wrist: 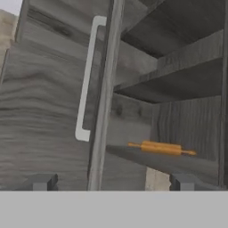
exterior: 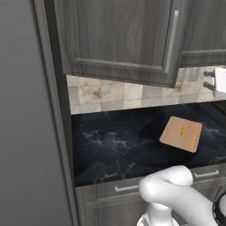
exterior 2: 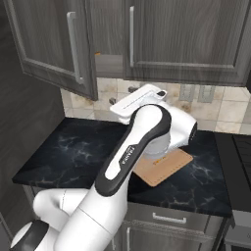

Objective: Open the cabinet, retrieve the rolling pin, and place it next to the meat on the cutting board to prepare for tenderizing.

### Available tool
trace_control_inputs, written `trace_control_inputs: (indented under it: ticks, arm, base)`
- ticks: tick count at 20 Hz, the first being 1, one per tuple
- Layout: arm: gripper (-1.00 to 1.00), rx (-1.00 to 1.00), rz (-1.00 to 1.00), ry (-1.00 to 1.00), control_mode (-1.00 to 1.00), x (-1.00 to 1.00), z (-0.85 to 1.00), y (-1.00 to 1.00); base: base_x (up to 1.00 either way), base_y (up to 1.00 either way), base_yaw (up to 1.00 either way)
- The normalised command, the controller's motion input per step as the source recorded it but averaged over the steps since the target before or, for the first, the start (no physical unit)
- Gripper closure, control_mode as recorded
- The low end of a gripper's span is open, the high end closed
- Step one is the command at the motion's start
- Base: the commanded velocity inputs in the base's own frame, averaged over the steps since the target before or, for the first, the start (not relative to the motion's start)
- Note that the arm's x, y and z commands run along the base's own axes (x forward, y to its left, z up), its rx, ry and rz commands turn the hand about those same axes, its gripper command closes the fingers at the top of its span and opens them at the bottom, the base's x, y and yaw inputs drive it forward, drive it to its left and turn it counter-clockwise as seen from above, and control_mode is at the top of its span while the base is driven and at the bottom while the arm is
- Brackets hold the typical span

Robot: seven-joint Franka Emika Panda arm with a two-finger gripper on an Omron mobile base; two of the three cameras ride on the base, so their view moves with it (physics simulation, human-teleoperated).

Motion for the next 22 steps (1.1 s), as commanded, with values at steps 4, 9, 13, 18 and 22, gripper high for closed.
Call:
trace_control_inputs:
  ticks: [4, 9, 13, 18, 22]
  arm:
    - [-1.00, 0.00, 0.09, -0.01, -1.00, 0.15, -0.03, 0.13]
    - [-1.00, -0.01, 0.05, 0.00, -1.00, 0.17, 0.00, 0.26]
    - [-1.00, -0.02, 0.05, 0.00, -1.00, 0.08, 0.00, 0.33]
    - [-1.00, -0.01, 0.05, 0.00, -1.00, 0.03, -0.01, 0.34]
    - [-1.00, 0.00, 0.04, -0.02, -1.00, 0.00, -0.01, 0.33]
  base:
    - [0.00, 0.00, 0.00]
    - [0.00, 0.00, 0.00]
    - [0.00, 0.00, 0.00]
    - [0.00, 0.00, 0.00]
    - [0.00, 0.00, 0.00]
